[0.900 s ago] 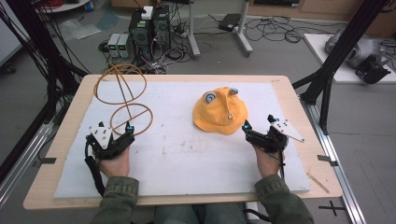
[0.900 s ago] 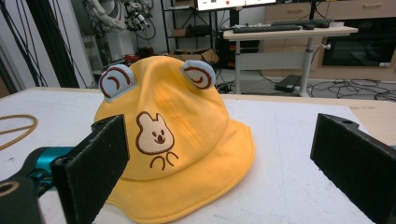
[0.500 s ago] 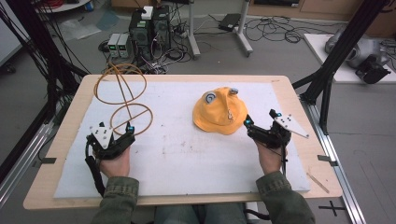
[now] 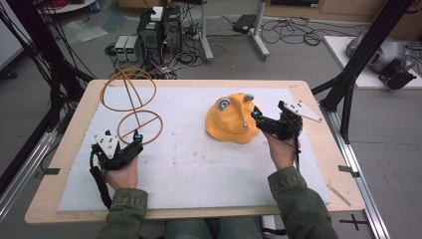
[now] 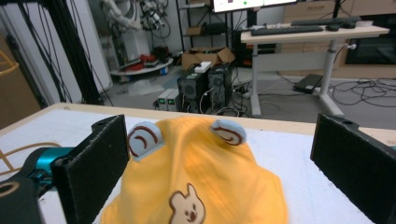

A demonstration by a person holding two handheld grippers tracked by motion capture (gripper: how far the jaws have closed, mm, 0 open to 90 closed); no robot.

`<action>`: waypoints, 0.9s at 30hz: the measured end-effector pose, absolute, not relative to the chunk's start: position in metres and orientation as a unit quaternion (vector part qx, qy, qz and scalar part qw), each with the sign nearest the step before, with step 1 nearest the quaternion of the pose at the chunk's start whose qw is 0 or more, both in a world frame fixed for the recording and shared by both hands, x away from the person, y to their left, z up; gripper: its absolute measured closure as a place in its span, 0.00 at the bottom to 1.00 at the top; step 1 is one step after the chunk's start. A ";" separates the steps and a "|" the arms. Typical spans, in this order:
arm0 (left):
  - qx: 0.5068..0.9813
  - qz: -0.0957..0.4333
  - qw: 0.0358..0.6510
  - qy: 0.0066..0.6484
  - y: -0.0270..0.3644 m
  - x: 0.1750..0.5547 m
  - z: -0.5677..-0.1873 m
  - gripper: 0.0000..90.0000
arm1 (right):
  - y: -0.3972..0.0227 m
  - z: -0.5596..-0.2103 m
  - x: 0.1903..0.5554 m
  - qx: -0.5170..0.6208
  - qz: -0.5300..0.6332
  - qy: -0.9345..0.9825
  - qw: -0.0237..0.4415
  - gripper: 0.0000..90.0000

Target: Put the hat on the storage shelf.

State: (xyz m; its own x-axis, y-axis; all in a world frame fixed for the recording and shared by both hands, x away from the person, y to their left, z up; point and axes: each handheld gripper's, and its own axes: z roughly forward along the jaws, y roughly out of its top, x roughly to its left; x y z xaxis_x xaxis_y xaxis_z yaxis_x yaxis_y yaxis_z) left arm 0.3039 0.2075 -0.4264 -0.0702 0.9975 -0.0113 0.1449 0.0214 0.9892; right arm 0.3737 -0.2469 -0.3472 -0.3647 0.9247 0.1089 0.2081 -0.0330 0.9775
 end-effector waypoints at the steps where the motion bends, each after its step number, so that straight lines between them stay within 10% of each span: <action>1: 0.515 0.474 0.450 0.555 0.207 0.304 -0.426 0.16 | -0.243 -0.345 0.377 0.460 0.547 0.621 0.323 0.05; 21: 0.507 0.472 0.456 0.559 0.210 0.304 -0.426 0.16 | -0.188 -0.368 0.435 0.503 0.417 0.710 0.263 0.06; 27: 0.505 0.470 0.458 0.561 0.210 0.304 -0.426 0.16 | -0.184 -0.377 0.441 0.513 0.403 0.718 0.243 0.29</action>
